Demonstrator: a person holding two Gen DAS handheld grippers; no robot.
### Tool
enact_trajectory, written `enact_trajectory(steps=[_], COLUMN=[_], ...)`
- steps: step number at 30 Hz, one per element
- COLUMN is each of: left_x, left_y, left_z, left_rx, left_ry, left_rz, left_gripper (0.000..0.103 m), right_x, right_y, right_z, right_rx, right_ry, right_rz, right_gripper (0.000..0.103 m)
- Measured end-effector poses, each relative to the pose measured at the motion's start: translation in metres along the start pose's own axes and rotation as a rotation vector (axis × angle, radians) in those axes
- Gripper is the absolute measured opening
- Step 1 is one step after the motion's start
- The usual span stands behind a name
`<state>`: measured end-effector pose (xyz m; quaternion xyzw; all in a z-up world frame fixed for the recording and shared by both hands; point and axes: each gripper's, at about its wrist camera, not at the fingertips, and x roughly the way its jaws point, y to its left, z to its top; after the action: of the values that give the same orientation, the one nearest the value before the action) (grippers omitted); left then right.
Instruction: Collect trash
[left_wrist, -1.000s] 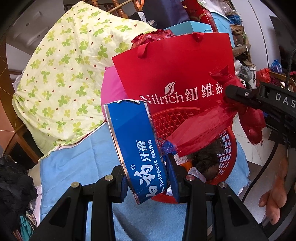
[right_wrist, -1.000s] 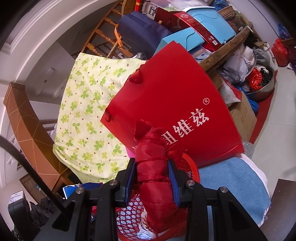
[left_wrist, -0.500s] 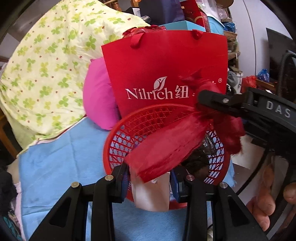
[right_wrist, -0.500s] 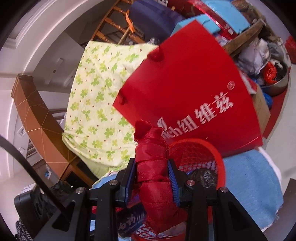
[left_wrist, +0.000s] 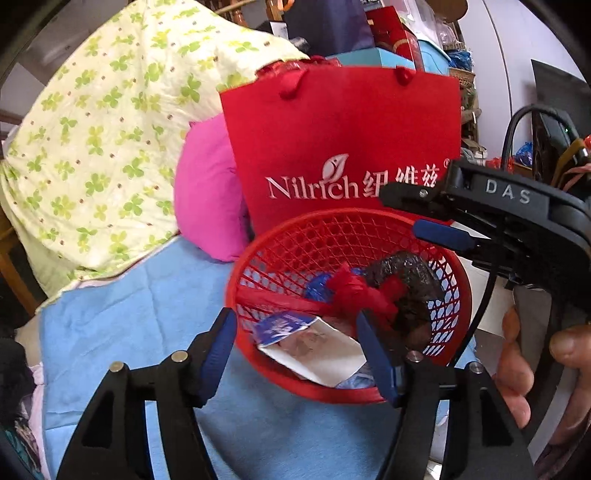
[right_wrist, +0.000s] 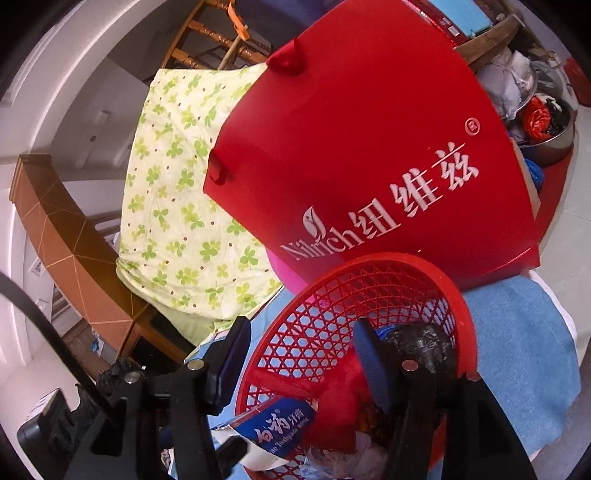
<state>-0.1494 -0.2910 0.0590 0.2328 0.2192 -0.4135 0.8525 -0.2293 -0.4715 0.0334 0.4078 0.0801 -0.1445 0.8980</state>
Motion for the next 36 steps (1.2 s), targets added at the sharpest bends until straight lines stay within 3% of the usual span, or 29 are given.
enact_trajectory(steps=[3, 8, 18, 36], left_x=[-0.012, -0.031, -0.071, -0.123], left_y=[0.0, 0.004, 0.02, 0.047], left_z=[0.002, 0.007, 0.006, -0.016], left_rx=[0.013, 0.041, 0.003, -0.08], left_ry=[-0.02, -0.035, -0.045, -0.051], left_rz=[0.057, 0.168, 0.3, 0.359], left_gripper=[0.077, 0.077, 0.078, 0.078], right_x=[-0.006, -0.014, -0.03, -0.069], right_y=[0.002, 0.004, 0.024, 0.071], right_z=[0.0, -0.002, -0.013, -0.055], right_rx=[-0.02, -0.043, -0.164, -0.372], right_ry=[-0.025, -0.039, -0.077, -0.129], right_rz=[-0.019, -0.032, -0.054, -0.06], right_gripper=[0.062, 0.062, 0.062, 0.062])
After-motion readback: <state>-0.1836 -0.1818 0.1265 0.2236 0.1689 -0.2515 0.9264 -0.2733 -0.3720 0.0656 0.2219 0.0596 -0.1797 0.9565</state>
